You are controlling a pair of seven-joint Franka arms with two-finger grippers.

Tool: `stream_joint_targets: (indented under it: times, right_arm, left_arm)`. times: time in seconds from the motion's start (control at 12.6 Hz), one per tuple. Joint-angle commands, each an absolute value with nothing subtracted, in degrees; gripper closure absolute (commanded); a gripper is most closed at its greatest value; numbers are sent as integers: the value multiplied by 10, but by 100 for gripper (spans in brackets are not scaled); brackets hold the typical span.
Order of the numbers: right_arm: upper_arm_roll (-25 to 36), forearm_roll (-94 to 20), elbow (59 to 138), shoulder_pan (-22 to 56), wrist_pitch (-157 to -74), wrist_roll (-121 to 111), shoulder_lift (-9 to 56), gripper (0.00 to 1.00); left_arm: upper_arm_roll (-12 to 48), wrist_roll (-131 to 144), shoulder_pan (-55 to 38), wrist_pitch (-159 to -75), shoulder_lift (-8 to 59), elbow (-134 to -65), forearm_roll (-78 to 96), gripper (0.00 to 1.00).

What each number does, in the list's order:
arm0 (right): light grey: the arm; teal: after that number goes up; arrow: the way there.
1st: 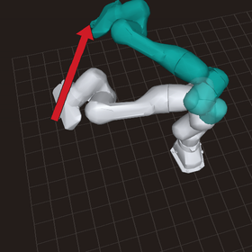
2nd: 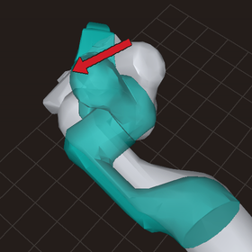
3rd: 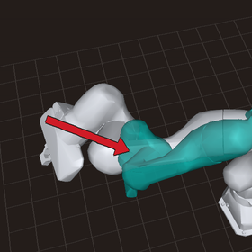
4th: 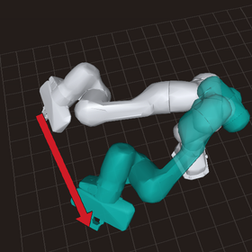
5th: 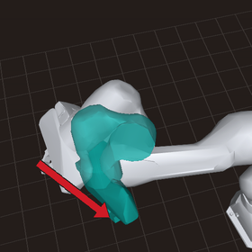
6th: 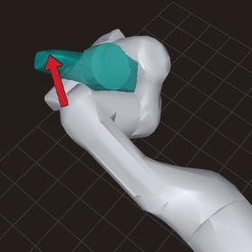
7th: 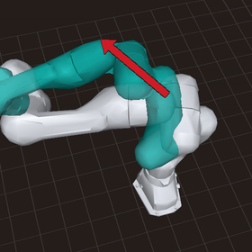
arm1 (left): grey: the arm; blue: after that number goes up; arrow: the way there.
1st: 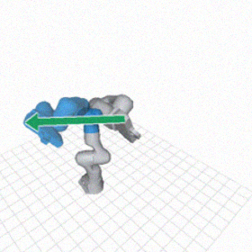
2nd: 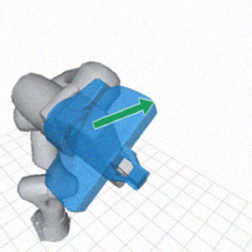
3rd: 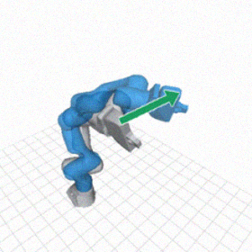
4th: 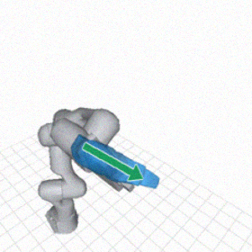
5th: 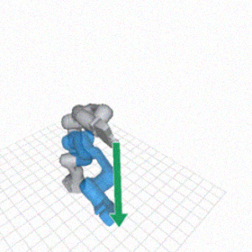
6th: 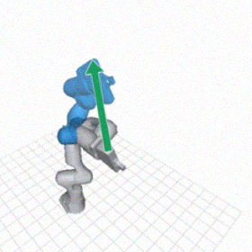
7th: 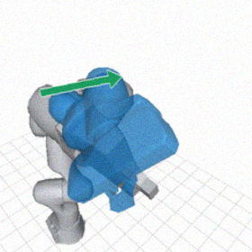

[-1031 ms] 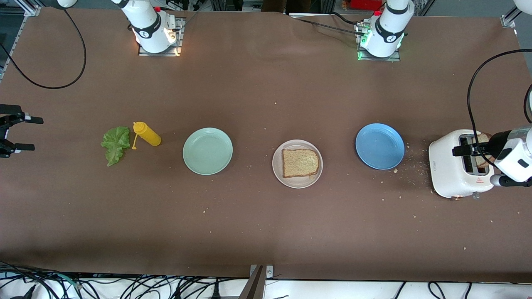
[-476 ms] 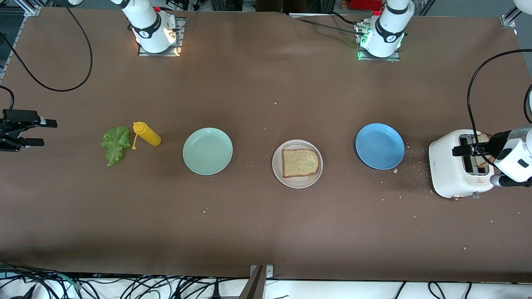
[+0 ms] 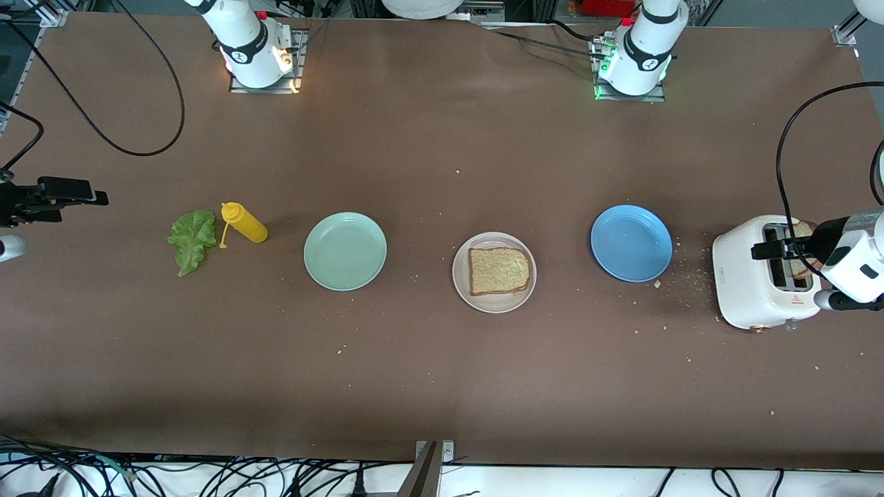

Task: Make sandwich in beige plate with both arms
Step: 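Open the right gripper and draw it back from the mustard bottle, then grasp the lettuce with the right gripper while the left gripper lowers to the toaster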

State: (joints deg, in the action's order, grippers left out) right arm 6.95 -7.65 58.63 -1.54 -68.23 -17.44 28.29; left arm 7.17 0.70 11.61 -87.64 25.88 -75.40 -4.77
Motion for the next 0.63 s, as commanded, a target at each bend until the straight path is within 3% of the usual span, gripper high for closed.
stream_joint_targets:
  times: [0.0, 0.24, 0.56]
  right_arm:
    - [25, -33, 697, -29, -733, -80, 229, 0]
    - [23, -22, 840, -29, -832, -36, 183, 0]
    - [18, 9, 972, -29, -949, 44, 164, 1]
  left_arm:
    - [76, 13, 115, -872, 254, -758, -67, 0]
    - [76, 13, 115, -872, 254, -758, -67, 0]
    - [76, 14, 115, -872, 254, -758, -67, 0]
